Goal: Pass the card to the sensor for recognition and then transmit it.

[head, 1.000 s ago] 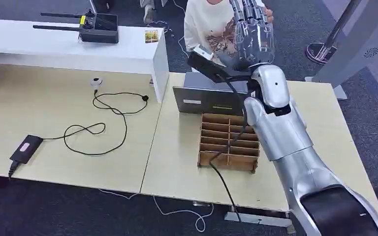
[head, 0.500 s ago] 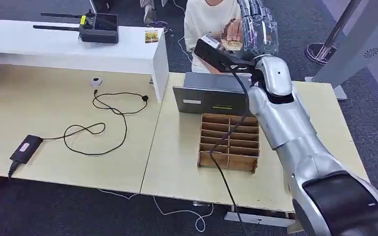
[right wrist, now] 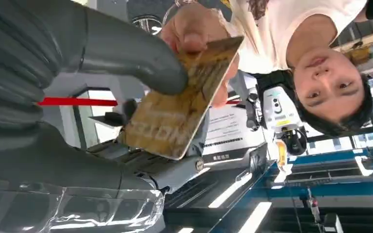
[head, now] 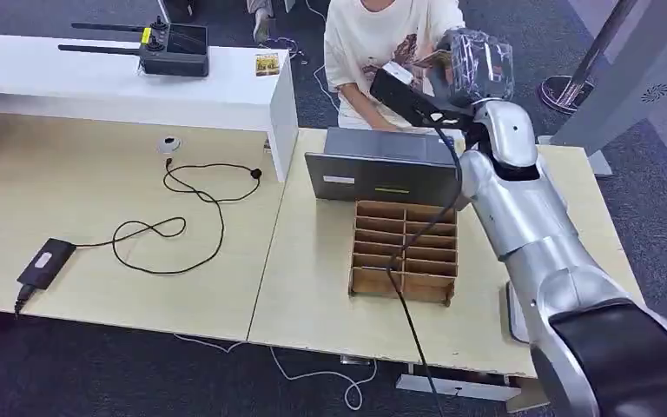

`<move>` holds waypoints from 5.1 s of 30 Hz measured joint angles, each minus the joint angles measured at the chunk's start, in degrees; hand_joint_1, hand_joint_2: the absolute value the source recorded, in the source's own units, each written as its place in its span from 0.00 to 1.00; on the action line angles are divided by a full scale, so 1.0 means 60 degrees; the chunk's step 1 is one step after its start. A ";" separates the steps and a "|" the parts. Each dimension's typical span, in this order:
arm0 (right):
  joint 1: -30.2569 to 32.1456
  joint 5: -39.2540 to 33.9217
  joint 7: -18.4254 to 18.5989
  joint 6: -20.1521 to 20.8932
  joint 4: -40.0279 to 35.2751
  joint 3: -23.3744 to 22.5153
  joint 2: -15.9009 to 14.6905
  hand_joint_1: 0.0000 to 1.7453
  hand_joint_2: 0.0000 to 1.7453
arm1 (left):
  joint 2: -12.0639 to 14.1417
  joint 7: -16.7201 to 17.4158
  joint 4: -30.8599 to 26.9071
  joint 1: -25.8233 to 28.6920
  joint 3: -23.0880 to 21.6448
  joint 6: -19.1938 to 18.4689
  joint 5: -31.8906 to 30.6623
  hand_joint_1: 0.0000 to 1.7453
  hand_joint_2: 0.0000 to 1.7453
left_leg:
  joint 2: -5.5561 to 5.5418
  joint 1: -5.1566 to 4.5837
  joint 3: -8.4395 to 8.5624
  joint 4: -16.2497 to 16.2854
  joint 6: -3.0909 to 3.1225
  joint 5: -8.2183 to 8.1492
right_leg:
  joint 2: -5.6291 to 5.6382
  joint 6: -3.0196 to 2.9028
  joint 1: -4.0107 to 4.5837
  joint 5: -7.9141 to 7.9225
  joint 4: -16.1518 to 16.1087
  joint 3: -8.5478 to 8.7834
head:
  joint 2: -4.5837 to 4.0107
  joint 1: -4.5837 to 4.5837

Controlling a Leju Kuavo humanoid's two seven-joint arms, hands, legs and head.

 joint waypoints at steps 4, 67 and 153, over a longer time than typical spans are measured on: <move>0.0003 -0.0029 -0.0062 -0.0073 0.0033 -0.0058 -0.0080 1.00 1.00 | 0.0000 -0.0007 0.0000 0.0003 0.0000 0.0004 -0.0022 0.00 0.00 | 0.0000 0.0000 0.0000 0.0000 0.0000 0.0000 | 0.0001 0.0000 0.0000 0.0000 0.0000 -0.0001 | -0.0004 0.0000; 1.2128 -1.1005 -0.1974 0.9122 -0.9577 -0.7234 -0.5308 1.00 1.00 | 0.0062 0.0310 0.0000 -0.0046 0.0342 0.0306 -0.0171 0.00 0.00 | -0.0065 -0.0004 0.0014 0.0003 0.0060 -0.0095 | -0.0078 0.0063 -0.0005 -0.0085 -0.0044 0.0062 | -0.0004 0.0000; 0.8258 -0.8732 -0.1814 0.6150 -0.4018 -0.2178 -0.6178 1.00 1.00 | 0.0302 0.0029 0.0004 -0.0029 0.0342 0.0044 -0.0565 0.00 0.00 | -0.0058 -0.0004 0.0037 0.0004 0.0062 -0.0095 | -0.0066 0.0065 -0.0005 -0.0087 -0.0042 0.0085 | -0.0004 0.0000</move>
